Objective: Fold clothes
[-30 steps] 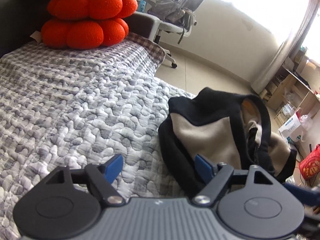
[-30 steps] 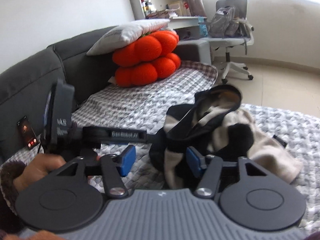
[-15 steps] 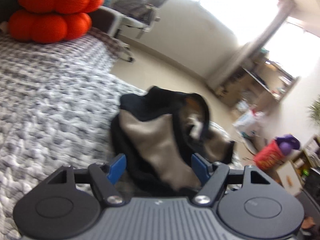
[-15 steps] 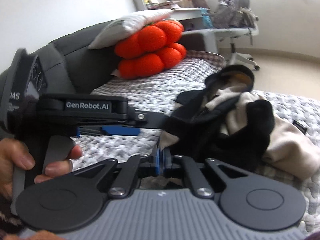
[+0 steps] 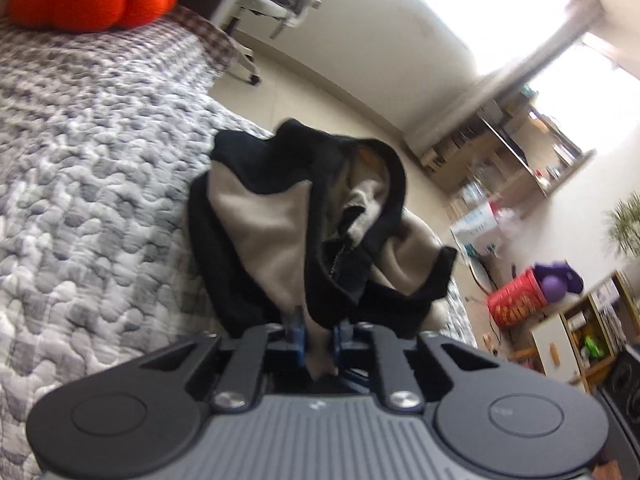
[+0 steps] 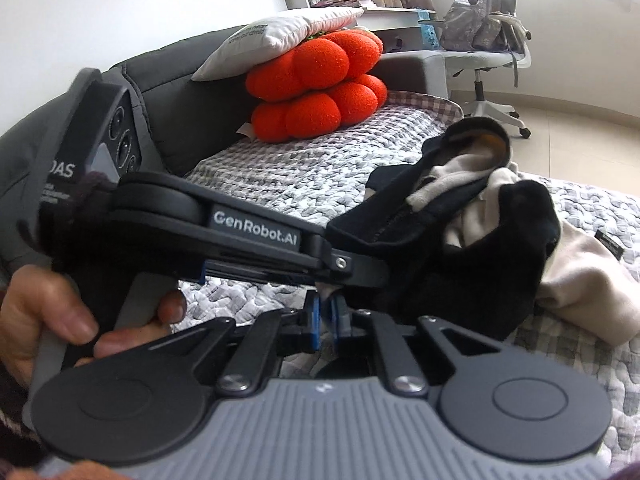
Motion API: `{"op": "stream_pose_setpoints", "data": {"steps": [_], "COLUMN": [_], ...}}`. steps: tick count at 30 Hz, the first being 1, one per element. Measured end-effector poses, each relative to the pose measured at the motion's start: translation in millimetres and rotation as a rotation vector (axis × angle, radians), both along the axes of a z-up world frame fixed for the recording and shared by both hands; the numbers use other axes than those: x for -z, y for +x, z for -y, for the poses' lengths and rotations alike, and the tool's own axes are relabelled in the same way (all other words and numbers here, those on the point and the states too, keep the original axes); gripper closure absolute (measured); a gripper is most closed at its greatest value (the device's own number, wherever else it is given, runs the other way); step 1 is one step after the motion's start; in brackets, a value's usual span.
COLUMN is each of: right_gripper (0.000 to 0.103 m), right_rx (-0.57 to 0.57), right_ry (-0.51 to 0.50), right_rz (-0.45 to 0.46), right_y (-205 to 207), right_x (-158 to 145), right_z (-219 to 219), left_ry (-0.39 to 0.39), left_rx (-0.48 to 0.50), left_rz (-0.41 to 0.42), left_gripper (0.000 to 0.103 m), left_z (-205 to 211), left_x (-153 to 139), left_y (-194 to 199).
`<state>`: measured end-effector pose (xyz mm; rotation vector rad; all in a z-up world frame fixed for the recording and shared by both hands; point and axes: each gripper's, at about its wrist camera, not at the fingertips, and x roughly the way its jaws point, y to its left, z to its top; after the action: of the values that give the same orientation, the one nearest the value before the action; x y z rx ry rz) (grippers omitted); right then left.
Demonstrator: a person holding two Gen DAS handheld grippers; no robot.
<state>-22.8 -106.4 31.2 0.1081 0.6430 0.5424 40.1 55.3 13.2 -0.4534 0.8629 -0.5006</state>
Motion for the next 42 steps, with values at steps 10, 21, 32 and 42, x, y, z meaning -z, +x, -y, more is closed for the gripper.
{"op": "stream_pose_setpoints", "data": {"steps": [10, 21, 32, 42], "right_gripper": [0.087, 0.024, 0.024, 0.099], "right_rx": [0.125, 0.273, 0.297, 0.252], "right_ry": [0.038, -0.001, -0.051, -0.117], "right_rz": [-0.013, 0.081, -0.012, -0.092], "right_y": [7, 20, 51, 66], "right_x": [-9, -15, 13, 37], "right_z": [32, 63, 80, 68], "left_ry": [0.217, 0.349, 0.490, 0.438], "left_rx": [-0.285, -0.515, -0.588, -0.543], "left_rz": [0.208, 0.222, 0.217, 0.136], "left_gripper": [0.093, 0.093, 0.093, 0.085], "left_z": [-34, -78, -89, -91], "left_x": [-35, -27, -6, 4], "left_y": [-9, 26, 60, 64]}}
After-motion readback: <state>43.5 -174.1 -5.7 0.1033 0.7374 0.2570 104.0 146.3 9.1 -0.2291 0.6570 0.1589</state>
